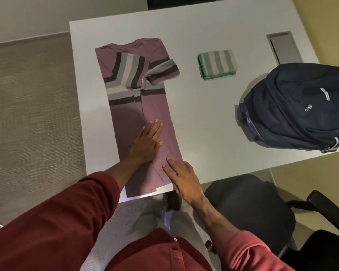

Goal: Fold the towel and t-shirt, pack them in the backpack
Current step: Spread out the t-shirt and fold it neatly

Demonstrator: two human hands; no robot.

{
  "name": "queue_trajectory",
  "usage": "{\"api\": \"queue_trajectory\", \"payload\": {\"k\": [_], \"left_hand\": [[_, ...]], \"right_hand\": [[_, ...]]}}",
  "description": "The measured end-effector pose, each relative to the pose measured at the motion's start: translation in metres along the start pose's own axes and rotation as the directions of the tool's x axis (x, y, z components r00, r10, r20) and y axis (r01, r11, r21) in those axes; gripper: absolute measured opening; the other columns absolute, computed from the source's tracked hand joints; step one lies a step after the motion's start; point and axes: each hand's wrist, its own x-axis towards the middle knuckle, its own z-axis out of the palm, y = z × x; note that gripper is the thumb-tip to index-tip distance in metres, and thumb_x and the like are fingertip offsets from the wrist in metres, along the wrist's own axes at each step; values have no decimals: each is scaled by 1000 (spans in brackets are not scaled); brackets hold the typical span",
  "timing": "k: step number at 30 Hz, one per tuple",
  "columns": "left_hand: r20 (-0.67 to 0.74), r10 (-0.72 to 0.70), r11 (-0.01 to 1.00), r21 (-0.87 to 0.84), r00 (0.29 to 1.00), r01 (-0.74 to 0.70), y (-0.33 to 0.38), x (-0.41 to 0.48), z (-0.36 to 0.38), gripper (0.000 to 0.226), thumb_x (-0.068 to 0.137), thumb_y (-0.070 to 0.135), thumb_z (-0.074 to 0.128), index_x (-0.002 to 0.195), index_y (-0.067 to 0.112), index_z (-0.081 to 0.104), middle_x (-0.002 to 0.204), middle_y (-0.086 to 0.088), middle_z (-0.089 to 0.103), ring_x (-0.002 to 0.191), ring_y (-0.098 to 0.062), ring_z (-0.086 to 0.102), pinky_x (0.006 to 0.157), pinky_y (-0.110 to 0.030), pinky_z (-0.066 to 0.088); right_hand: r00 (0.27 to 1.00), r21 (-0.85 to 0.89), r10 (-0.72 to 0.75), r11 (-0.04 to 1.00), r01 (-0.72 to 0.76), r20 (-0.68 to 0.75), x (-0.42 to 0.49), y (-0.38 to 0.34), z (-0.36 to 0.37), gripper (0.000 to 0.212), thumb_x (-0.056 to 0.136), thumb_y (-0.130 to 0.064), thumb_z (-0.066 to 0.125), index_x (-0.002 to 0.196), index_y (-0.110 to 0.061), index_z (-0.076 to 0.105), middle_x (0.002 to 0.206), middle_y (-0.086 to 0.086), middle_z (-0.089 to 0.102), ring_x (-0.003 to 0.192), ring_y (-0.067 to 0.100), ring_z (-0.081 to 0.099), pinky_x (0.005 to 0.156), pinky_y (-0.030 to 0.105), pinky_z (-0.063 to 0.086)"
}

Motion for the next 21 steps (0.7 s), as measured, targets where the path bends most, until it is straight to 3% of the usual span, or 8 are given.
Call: {"api": "queue_trajectory", "payload": {"k": [3, 7, 10, 13, 16, 21], "left_hand": [[8, -4, 1000, 3, 1000, 4, 1, -10, -1, 70, 113, 41, 29, 172, 15, 0, 180, -11, -4, 166, -35, 0, 131, -55, 14], [73, -5, 999, 38, 997, 3, -3, -16, -2, 69, 115, 40, 26, 172, 17, -5, 179, -13, -7, 165, -36, -2, 132, -56, 12], [138, -18, 999, 30, 990, 14, -4, -13, -10, 69, 115, 42, 28, 172, 18, -5, 179, -12, -8, 166, -36, -2, 132, -57, 11], [149, -13, 999, 47, 989, 7, -4, -14, -15, 69, 115, 42, 30, 172, 20, -3, 179, -12, -7, 165, -37, 1, 131, -55, 10], [145, -14, 998, 65, 989, 5, -4, -16, -16, 69, 115, 40, 31, 172, 20, -2, 179, -12, -6, 165, -37, 3, 131, -55, 11], [112, -23, 995, 102, 993, 12, 2, -20, -9, 70, 114, 41, 33, 172, 19, 1, 179, -12, -6, 166, -36, 0, 132, -55, 8]], "right_hand": [[1000, -81, 0, 997, 1, 17, 7, -3, -2, 103, 83, -9, 81, 170, -24, 26, 173, 10, 29, 145, 32, 44, 116, 56, 45], [999, -84, 37, 996, -40, -38, 16, -14, -11, 105, 78, -4, 79, 167, -22, 28, 162, 10, 40, 128, 32, 53, 103, 53, 50], [997, -55, 9, 998, -13, -72, 14, -17, -16, 82, 93, -28, 75, 164, -21, 35, 148, 6, 50, 115, 29, 59, 98, 50, 49], [996, -30, -53, 998, 51, -76, 0, -21, -16, 50, 114, -48, 40, 159, -25, 43, 149, 0, 51, 119, 23, 57, 104, 50, 44], [990, -51, -141, 989, 140, -20, -25, -21, -11, 44, 117, -48, 29, 149, -27, 50, 154, -1, 49, 127, 21, 53, 110, 52, 40], [951, -47, -309, 951, 307, -28, -55, -20, 1, 45, 117, -44, 34, 137, -20, 67, 154, 3, 56, 127, 24, 56, 107, 49, 42]]}}
